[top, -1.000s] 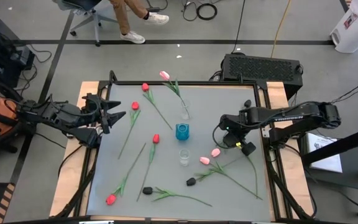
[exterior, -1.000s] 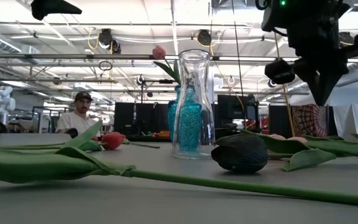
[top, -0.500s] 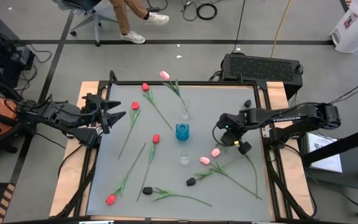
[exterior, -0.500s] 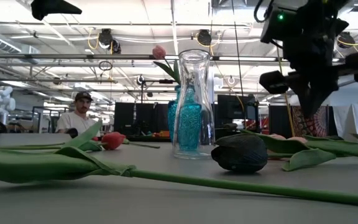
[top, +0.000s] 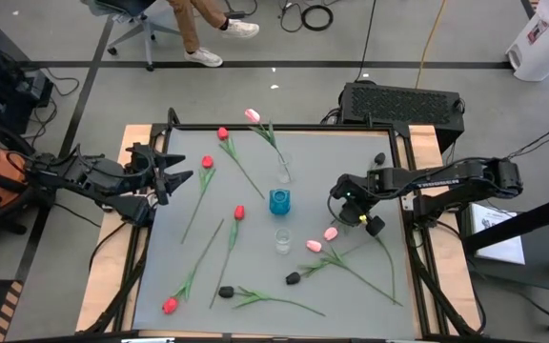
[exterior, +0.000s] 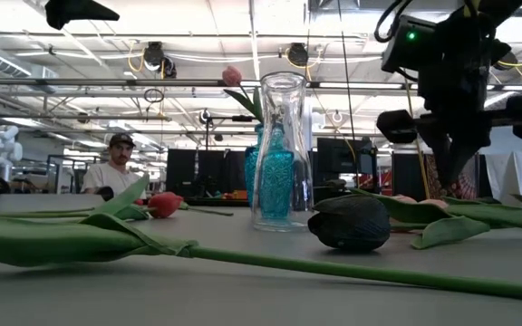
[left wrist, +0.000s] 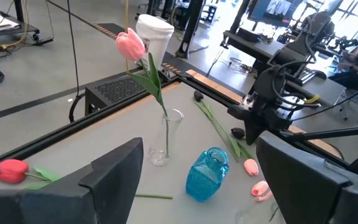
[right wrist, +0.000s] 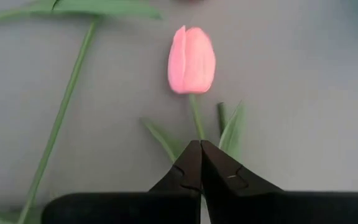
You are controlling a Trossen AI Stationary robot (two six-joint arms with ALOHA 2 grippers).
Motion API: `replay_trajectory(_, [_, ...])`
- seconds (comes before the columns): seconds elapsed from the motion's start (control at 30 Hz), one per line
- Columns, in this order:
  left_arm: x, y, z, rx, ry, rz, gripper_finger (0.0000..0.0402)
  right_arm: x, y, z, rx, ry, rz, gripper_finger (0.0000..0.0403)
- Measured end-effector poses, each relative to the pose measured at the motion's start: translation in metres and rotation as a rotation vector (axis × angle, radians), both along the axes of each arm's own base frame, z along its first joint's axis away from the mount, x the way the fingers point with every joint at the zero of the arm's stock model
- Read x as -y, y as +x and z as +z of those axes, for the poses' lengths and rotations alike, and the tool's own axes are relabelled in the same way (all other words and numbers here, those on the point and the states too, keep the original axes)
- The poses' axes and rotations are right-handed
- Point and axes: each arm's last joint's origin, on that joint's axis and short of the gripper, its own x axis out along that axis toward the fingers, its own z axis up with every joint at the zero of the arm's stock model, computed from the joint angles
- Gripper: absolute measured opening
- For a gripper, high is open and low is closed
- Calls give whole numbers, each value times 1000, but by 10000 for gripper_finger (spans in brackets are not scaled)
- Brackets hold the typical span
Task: Sort flowers into vase by color
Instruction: Put the top pink tulip into the top transparent vase
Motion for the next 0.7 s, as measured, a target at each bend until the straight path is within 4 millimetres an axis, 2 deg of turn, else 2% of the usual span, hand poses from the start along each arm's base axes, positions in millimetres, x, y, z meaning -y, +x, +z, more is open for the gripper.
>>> replay_trajectory(0.33, [0, 0, 0, -1, 0, 0, 319, 1, 5, -13, -54, -10, 13, 0])
replay_trajectory(0.7, [0, 0, 0, 0, 0, 0, 319, 5, 9, -14, -48, -97, -103, 0])
